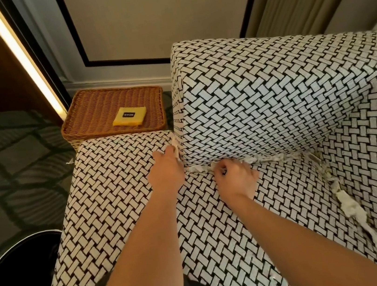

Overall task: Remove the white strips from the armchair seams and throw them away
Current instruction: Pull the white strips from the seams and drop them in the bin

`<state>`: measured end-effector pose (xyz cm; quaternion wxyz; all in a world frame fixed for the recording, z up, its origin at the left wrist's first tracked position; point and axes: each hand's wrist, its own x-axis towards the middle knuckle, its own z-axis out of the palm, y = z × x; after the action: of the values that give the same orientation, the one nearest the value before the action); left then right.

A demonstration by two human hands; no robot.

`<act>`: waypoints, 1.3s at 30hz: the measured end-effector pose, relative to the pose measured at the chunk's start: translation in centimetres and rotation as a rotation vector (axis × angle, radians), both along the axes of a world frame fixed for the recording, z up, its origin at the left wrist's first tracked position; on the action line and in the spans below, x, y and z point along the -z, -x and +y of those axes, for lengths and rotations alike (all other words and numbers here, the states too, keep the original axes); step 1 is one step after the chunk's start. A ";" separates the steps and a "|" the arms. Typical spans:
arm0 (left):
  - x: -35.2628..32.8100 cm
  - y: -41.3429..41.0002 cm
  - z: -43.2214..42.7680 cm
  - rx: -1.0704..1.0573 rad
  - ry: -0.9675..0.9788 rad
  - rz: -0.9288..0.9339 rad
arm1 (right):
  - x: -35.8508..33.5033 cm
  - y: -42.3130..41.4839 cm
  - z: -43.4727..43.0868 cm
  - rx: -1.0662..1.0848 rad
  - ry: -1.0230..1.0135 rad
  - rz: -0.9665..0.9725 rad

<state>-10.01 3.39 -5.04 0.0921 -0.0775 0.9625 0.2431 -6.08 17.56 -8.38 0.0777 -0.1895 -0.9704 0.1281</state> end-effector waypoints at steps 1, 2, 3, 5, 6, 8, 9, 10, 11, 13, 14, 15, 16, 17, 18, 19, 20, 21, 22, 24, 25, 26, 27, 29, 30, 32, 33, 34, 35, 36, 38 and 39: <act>0.1 0.2 0.0 0.008 0.008 0.011 | 0.1 0.1 0.0 -0.012 -0.005 0.002; 0.2 0.4 0.0 0.017 0.014 0.016 | 0.2 0.2 0.0 -0.020 -0.005 0.005; 0.4 0.6 0.0 0.022 0.015 0.018 | 0.3 0.2 0.0 -0.022 -0.003 0.012; 0.6 0.8 0.0 0.028 0.008 0.018 | 0.5 0.2 -0.1 -0.014 0.002 0.044; 0.7 0.9 -0.1 0.027 0.009 0.024 | 0.5 0.1 -0.2 -0.004 0.009 0.066; 0.9 1.0 0.0 0.019 0.003 0.039 | 0.5 0.1 -0.3 0.017 0.047 0.111; 0.9 1.0 -0.1 0.000 -0.024 0.054 | 0.4 0.1 -0.3 0.022 0.075 0.126; 1.1 1.1 -0.2 -0.030 -0.071 0.070 | 0.4 0.0 -0.3 0.023 0.105 0.137; 1.1 1.2 -0.3 -0.070 -0.143 0.088 | 0.3 0.0 -0.3 0.018 0.134 0.156; 0.9 1.3 -0.5 -0.174 -0.368 0.095 | 0.3 -0.2 -0.3 -0.011 0.213 0.232; 0.7 1.2 -0.7 -0.236 -0.507 0.072 | 0.4 -0.4 -0.3 -0.044 0.262 0.279; 0.5 1.0 -0.8 -0.292 -0.628 0.041 | 0.5 -0.5 -0.3 -0.086 0.310 0.318; 0.2 0.7 -0.8 -0.323 -0.703 0.011 | 0.8 -0.6 -0.3 -0.126 0.350 0.340; 0.0 0.3 -1.0 -0.330 -0.735 -0.007 | 0.9 -0.7 -0.4 -0.156 0.378 0.342; 0.0 0.1 -1.0 -0.333 -0.755 -0.027 | 1.2 -0.6 -0.3 -0.166 0.394 0.330; 0.0 -0.1 -1.0 -0.345 -0.771 -0.044 | 1.3 -0.6 -0.2 -0.163 0.409 0.319; 0.0 -0.3 -1.1 -0.360 -0.778 -0.066 | 1.4 -0.6 -0.2 -0.148 0.427 0.319; 0.0 -0.5 -1.2 -0.377 -0.781 -0.088 | 1.4 -0.6 -0.1 -0.126 0.447 0.326; -0.2 -0.7 -1.2 -0.389 -0.779 -0.120 | 1.4 -0.6 -0.1 -0.101 0.466 0.339; -0.6 -1.4 -1.4 -0.408 -0.783 -0.161 | 1.1 -0.7 -0.2 -0.060 0.486 0.372; -0.7 -1.7 -1.5 -0.404 -0.790 -0.189 | 1.0 -0.7 -0.2 -0.052 0.481 0.379; -0.9 -2.1 -1.7 -0.395 -0.796 -0.210 | 0.8 -0.8 -0.2 -0.050 0.472 0.380; -1.1 -2.4 -1.8 -0.387 -0.799 -0.225 | 0.6 -0.9 -0.2 -0.050 0.463 0.373; -1.8 -3.2 -2.1 -0.366 -0.790 -0.256 | 0.4 -1.1 0.0 -0.063 0.447 0.346; -2.1 -3.6 -2.3 -0.331 -0.751 -0.253 | 0.4 -1.4 0.1 -0.081 0.440 0.323; -2.5 -4.4 -2.7 -0.225 -0.633 -0.217 | 0.1 -2.3 0.2 -0.121 0.442 0.259; -2.7 -4.7 -2.8 -0.196 -0.592 -0.201 | 0.0 -2.9 0.3 -0.133 0.445 0.230; -2.9 -5.1 -3.0 -0.195 -0.580 -0.199 | -0.1 -3.5 0.4 -0.140 0.446 0.209; -3.1 -5.5 -3.1 -0.204 -0.589 -0.202 | -0.2 -4.1 0.4 -0.140 0.452 0.187; -3.3 -5.8 -3.2 -0.208 -0.590 -0.203 | -0.3 -4.7 0.4 -0.141 0.454 0.172; -3.9 -6.5 -3.4 -0.168 -0.558 -0.186 | -0.3 -6.0 0.4 -0.141 0.468 0.147; -4.2 -6.9 -3.4 -0.136 -0.548 -0.171 | -0.3 -6.7 0.4 -0.136 0.469 0.126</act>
<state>-3.11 -0.06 -0.86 0.1737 -0.1341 0.8423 0.4923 0.62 17.95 -8.10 0.0831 -0.1282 -0.9178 0.3664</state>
